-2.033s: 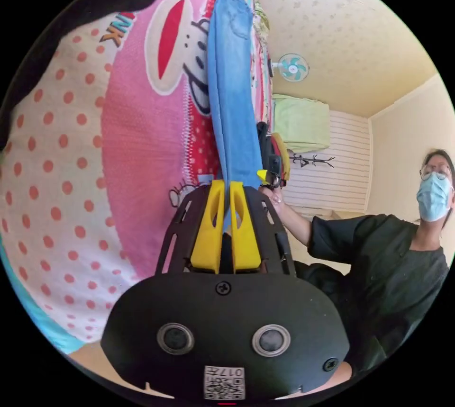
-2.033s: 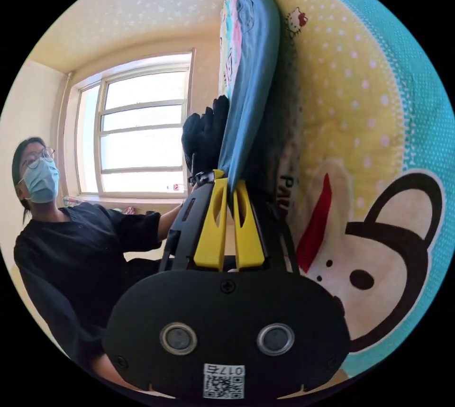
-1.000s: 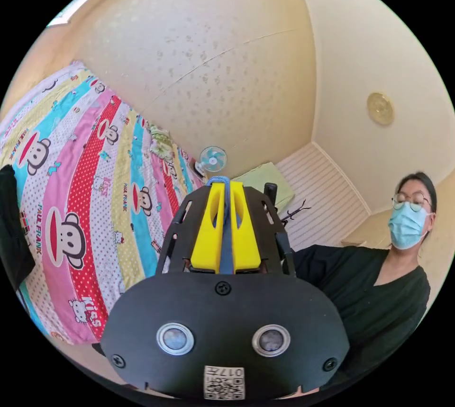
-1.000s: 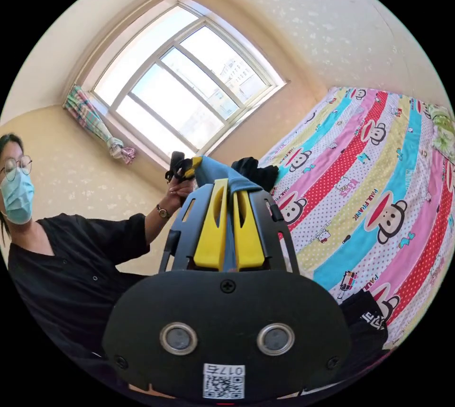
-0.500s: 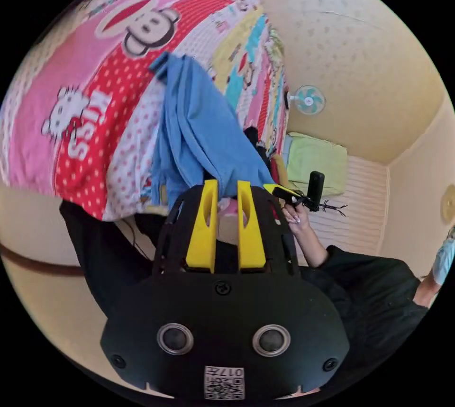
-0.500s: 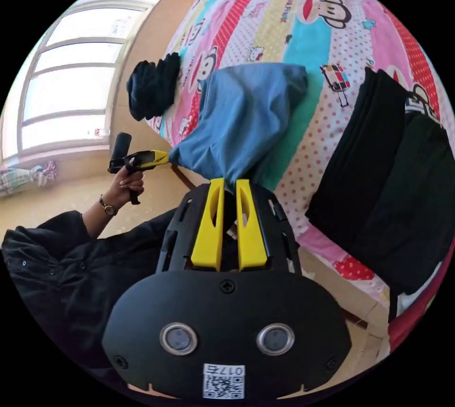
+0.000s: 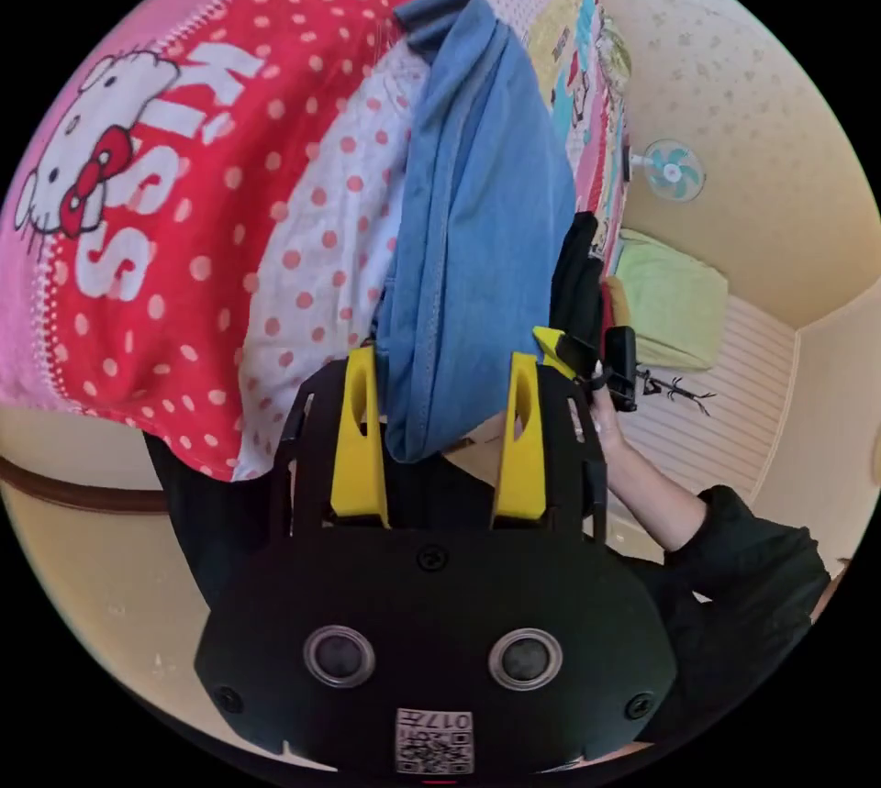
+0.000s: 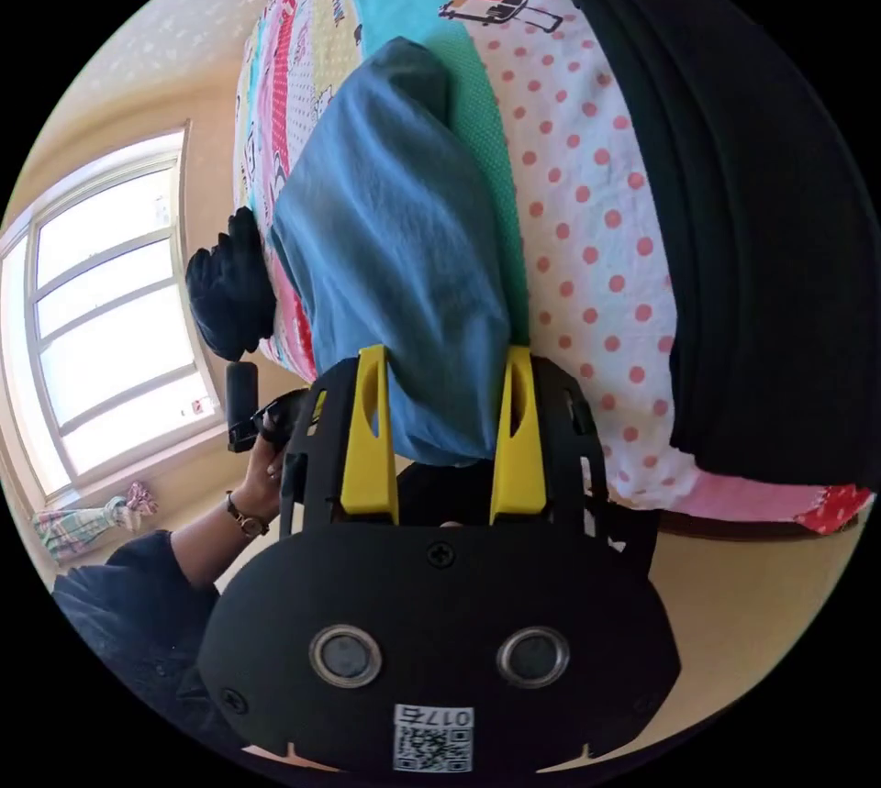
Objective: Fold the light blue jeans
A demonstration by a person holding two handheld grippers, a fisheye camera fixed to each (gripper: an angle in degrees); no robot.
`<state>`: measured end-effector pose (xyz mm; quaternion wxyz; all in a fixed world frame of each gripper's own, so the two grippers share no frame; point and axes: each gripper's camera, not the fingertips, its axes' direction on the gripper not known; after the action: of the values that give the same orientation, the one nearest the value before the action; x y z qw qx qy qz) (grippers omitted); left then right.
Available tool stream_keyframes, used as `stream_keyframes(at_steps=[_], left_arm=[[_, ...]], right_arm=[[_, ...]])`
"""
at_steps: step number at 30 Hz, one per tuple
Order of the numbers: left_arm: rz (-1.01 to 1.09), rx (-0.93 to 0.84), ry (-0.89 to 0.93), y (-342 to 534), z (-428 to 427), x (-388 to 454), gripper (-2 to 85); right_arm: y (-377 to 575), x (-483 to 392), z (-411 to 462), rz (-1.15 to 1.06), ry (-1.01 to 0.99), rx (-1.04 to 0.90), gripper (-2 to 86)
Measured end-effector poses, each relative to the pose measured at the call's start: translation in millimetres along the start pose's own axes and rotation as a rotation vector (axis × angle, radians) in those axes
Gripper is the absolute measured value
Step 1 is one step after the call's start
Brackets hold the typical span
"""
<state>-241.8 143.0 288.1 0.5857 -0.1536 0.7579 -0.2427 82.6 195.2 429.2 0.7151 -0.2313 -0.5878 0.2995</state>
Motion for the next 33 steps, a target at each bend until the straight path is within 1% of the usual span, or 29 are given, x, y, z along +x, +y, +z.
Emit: stream_keyframes(at_steps=[1, 2, 4, 6, 8, 10, 12, 13, 14, 15, 16, 17, 18, 19, 20, 21, 23, 26, 27, 28, 29, 30, 31, 32, 33], left_arm=[[-0.003, 0.013, -0.051, 2, 0, 4, 15.9], [-0.022, 0.023, -0.101, 5, 1, 10, 14.4], [-0.047, -0.012, -0.091, 7, -3, 14, 11.2], [-0.029, -0.1, 0.101, 12, -22, 13, 8.7], [0.03, -0.071, 0.195, 24, -54, 20, 8.3], [0.116, -0.028, 0.295, 39, -99, 31, 8.3], [0.182, 0.037, 0.476, 58, -168, 39, 8.3], [0.204, 0.057, 0.511, 63, -186, 40, 8.3], [0.259, 0.094, 0.543, 73, -223, 45, 8.3], [0.319, 0.135, 0.534, 83, -260, 50, 8.3], [0.345, 0.161, 0.521, 88, -278, 51, 8.3], [0.383, 0.226, 0.502, 100, -315, 53, 8.3], [0.416, 0.304, 0.502, 112, -353, 51, 8.3], [0.435, 0.346, 0.507, 118, -372, 50, 8.3], [0.481, 0.431, 0.517, 132, -410, 48, 8.4], [0.524, 0.509, 0.513, 146, -445, 47, 8.4], [0.55, 0.609, 0.469, 165, -492, 46, 8.4], [0.484, 0.709, 0.403, 177, -545, 35, 8.3], [0.481, 0.742, 0.36, 176, -559, 28, 8.4], [0.478, 0.754, 0.342, 173, -563, 24, 8.4], [0.426, 0.756, 0.329, 162, -565, 9, 8.6], [0.321, 0.744, 0.302, 148, -561, -11, 9.3], [0.244, 0.734, 0.281, 140, -556, -24, 9.8], [0.093, 0.704, 0.234, 127, -540, -50, 11.3], [-0.029, 0.646, 0.188, 114, -518, -77, 13.3]], right_arm=[[6, -3, 5, -0.003, -0.019, -0.025, 13.1], [10, -3, 10, 0.014, -0.084, -0.084, 11.1], [18, -5, 7, 0.011, -0.196, -0.137, 8.5], [31, -16, -12, -0.056, -0.286, -0.108, 6.9], [48, -42, -48, -0.121, -0.411, -0.05, 5.7], [57, -71, -73, -0.179, -0.5, -0.039, 5.4], [65, -114, -94, -0.279, -0.527, -0.04, 5.4], [69, -148, -103, -0.373, -0.52, -0.058, 5.4], [73, -184, -108, -0.469, -0.509, -0.076, 5.4], [74, -202, -109, -0.514, -0.503, -0.081, 5.5], [76, -238, -108, -0.597, -0.5, -0.088, 5.5], [76, -274, -105, -0.676, -0.513, -0.099, 5.5], [75, -291, -104, -0.713, -0.527, -0.101, 5.6], [75, -327, -100, -0.791, -0.566, -0.101, 5.6], [74, -362, -96, -0.873, -0.599, -0.097, 5.7], [74, -380, -94, -0.91, -0.61, -0.094, 5.7], [75, -445, -81, -1.012, -0.605, -0.078, 5.8], [68, -503, -52, -1.053, -0.535, -0.058, 5.8], [64, -510, -45, -1.05, -0.525, -0.05, 5.9], [54, -519, -28, -1.021, -0.502, -0.035, 5.9], [42, -523, -9, -0.975, -0.471, -0.016, 6.1], [36, -522, 2, -0.95, -0.445, -0.007, 6.2], [21, -516, 24, -0.869, -0.381, -0.006, 6.4], [7, -502, 45, -0.782, -0.309, -0.019, 6.7], [2, -492, 54, -0.728, -0.279, -0.028, 6.4]])
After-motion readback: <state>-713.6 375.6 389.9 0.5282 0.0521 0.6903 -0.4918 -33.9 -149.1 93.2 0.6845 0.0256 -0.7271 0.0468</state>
